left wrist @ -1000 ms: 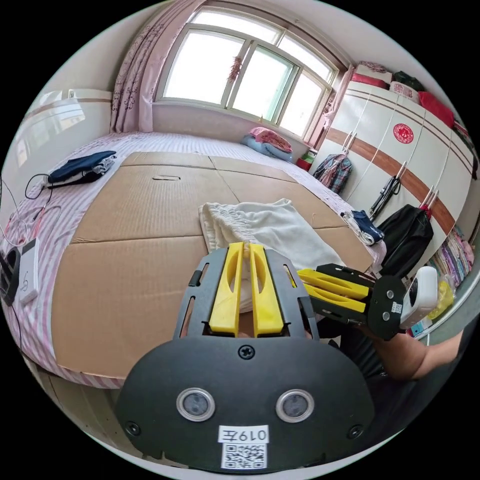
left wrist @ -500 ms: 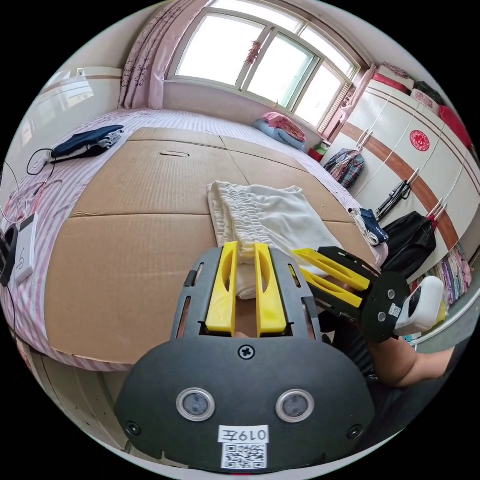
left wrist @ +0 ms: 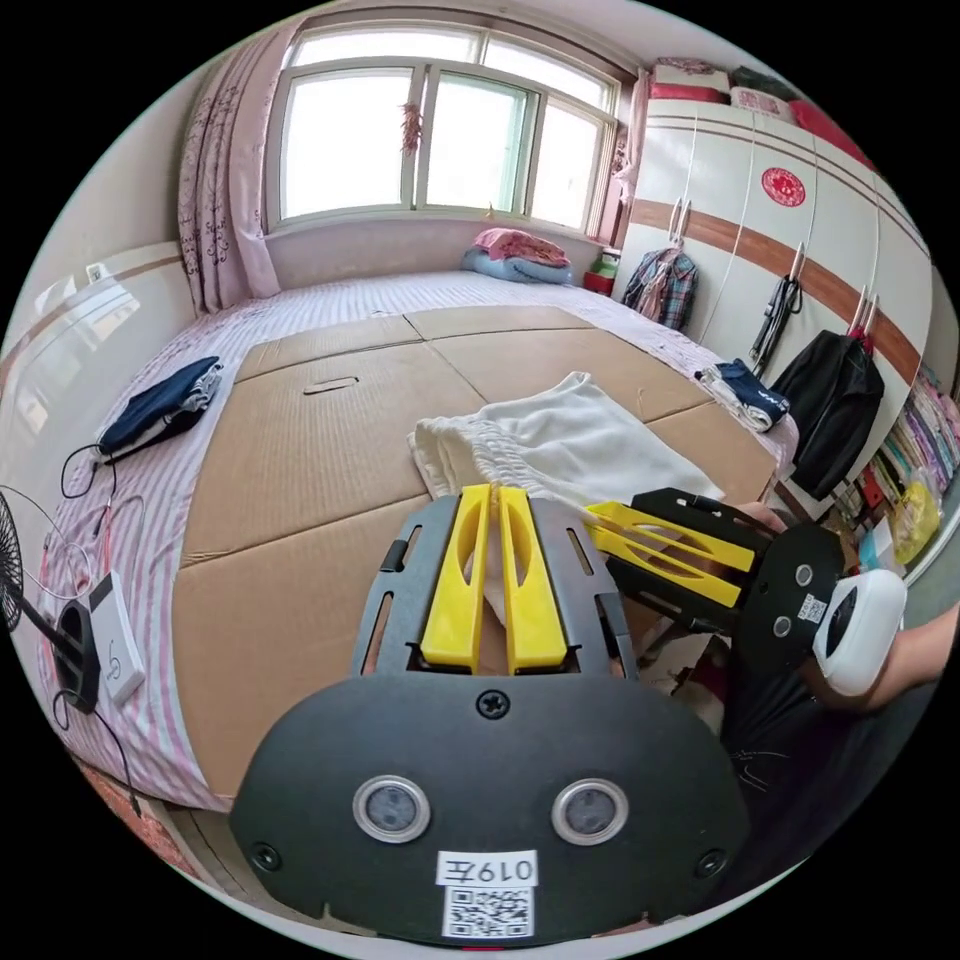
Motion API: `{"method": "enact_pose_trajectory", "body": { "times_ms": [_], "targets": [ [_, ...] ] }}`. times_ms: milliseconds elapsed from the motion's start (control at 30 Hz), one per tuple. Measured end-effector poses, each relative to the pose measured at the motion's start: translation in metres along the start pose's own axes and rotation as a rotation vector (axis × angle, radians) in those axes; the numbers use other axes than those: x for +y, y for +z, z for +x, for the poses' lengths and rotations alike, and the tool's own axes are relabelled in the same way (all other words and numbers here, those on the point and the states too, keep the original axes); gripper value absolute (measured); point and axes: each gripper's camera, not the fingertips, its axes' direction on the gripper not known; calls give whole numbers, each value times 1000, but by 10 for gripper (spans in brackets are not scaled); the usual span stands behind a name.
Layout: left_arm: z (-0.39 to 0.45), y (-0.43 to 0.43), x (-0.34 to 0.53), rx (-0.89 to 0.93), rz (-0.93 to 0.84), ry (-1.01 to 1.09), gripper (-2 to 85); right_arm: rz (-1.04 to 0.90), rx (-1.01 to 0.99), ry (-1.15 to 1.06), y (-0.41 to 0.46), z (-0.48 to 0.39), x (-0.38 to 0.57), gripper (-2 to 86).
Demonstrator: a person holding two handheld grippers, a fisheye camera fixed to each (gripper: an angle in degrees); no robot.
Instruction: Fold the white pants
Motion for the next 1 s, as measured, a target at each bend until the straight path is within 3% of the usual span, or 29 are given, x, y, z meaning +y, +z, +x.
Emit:
{"method": "enact_pose_trajectory", "body": {
  "times_ms": [267, 367, 533, 667, 1000],
  "targets": [
    [-13, 22, 20, 41, -32, -99, 9, 1, 14, -42, 22, 3, -7, -7],
    [-6, 16, 14, -12, 16, -58, 10, 14, 4, -34, 28, 9, -13, -6],
    [-7, 41, 14, -45, -61, -54, 13, -8, 0, -36, 41, 10, -23, -1],
    [-21, 45, 18, 35, -38, -109, 17, 7, 1, -59, 42, 12, -31, 31],
    [-29, 62, 14, 43, -67, -97, 17, -89, 50, -212, 60, -2, -66, 85]
  ]
}}
